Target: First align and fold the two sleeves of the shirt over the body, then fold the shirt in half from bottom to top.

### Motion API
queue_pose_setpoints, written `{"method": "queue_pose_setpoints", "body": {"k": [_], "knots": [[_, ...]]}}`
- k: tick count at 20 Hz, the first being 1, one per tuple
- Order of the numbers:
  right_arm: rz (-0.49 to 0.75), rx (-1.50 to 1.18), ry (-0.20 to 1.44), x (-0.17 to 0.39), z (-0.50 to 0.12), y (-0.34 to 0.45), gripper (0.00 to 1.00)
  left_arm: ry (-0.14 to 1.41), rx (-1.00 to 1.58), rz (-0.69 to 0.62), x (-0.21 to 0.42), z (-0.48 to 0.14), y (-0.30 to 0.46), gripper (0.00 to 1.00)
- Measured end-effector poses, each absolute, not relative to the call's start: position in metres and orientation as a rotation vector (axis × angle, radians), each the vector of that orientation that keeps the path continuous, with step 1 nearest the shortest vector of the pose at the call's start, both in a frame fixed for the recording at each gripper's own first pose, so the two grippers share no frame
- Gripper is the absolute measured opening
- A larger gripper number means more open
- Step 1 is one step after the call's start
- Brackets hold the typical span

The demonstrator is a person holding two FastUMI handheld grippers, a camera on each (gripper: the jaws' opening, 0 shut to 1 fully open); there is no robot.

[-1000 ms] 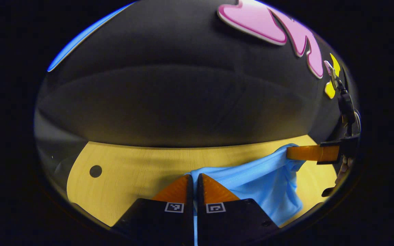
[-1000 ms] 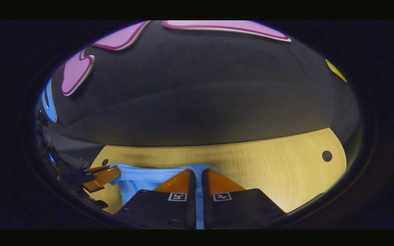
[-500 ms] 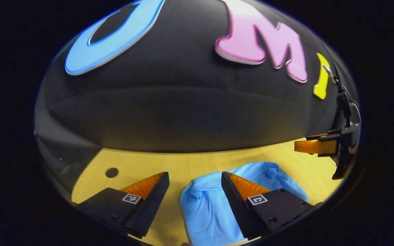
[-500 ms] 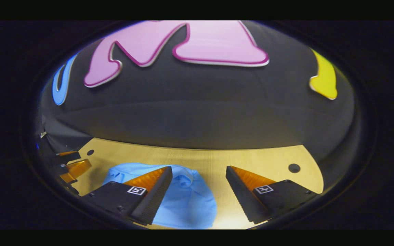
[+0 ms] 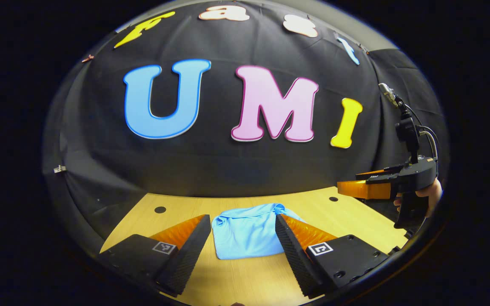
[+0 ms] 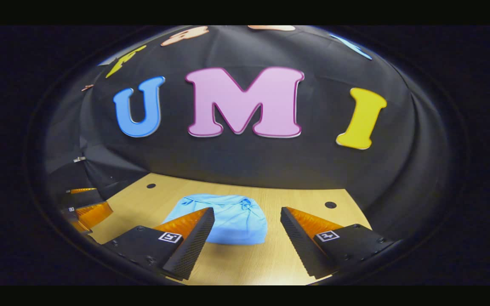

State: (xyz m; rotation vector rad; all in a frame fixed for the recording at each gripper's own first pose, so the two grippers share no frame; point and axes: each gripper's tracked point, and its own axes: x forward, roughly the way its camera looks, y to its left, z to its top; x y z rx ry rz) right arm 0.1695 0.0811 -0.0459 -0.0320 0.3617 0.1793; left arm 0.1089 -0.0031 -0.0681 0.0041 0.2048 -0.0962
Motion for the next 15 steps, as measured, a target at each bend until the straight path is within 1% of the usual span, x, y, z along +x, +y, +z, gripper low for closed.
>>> {"method": "queue_pose_setpoints", "body": {"k": [3, 8, 11, 15], "knots": [[0.17, 0.003, 0.314, 0.106, -0.006, 0.078, 0.96, 0.165, -0.019, -0.088, 0.042, -0.051, -0.021, 0.97], [0.164, 0.018, 0.274, 0.028, 0.015, 0.072, 0.96, 0.116, -0.028, -0.067, -0.043, -0.027, -0.035, 0.96], [0.177, 0.051, 0.274, -0.016, 0.013, 0.076, 0.96, 0.092, -0.055, -0.023, -0.075, -0.02, -0.032, 0.97], [0.171, 0.077, 0.302, -0.055, -0.002, 0.075, 0.96, 0.091, -0.091, -0.022, -0.098, -0.024, -0.034, 0.97]]}}
